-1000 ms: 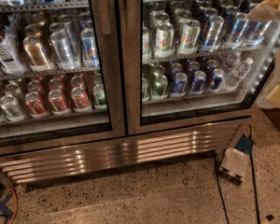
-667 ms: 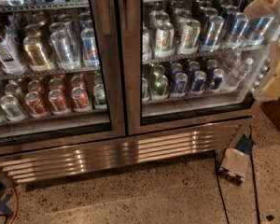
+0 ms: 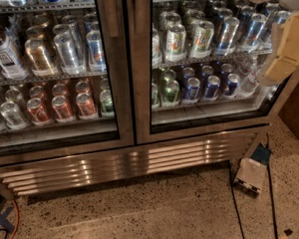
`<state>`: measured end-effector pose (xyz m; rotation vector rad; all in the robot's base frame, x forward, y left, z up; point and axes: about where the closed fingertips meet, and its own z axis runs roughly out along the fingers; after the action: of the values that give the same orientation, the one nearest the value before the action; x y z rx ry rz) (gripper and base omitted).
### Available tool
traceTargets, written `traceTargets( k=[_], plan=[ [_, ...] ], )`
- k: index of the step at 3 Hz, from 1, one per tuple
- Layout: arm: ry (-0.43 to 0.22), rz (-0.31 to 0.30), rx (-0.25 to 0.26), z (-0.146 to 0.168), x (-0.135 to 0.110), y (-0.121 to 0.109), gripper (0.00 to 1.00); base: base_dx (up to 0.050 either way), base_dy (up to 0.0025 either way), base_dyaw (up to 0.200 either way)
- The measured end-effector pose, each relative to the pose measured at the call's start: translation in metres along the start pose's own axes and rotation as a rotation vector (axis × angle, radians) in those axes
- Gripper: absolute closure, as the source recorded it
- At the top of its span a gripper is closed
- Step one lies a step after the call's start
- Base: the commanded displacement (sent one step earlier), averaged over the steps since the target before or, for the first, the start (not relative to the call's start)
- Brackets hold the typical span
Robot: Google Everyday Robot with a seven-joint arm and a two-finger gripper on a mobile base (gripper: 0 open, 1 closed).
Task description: Open right fridge door
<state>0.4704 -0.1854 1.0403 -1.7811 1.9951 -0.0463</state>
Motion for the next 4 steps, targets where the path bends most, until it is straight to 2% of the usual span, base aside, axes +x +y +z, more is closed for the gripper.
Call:
traceTargets(
  k=[1,2,3,4],
  plan=[
    [0.005,-0.015,-0.027,0.01,-0.004,-0.002,0.0,0.0,0.0,0.0],
    [0.021,-0.003,-0.112,0.037,0.0,0.003,0.0,0.0,0.0,0.0],
    [0.008,-0.02,-0.114,0.038,-0.002,0.007,0.0,0.0,0.0,0.0],
    [-0.023,-0.059,-0.066,0.02,-0.009,0.009,0.0,0.0,0.0,0.0]
  ],
)
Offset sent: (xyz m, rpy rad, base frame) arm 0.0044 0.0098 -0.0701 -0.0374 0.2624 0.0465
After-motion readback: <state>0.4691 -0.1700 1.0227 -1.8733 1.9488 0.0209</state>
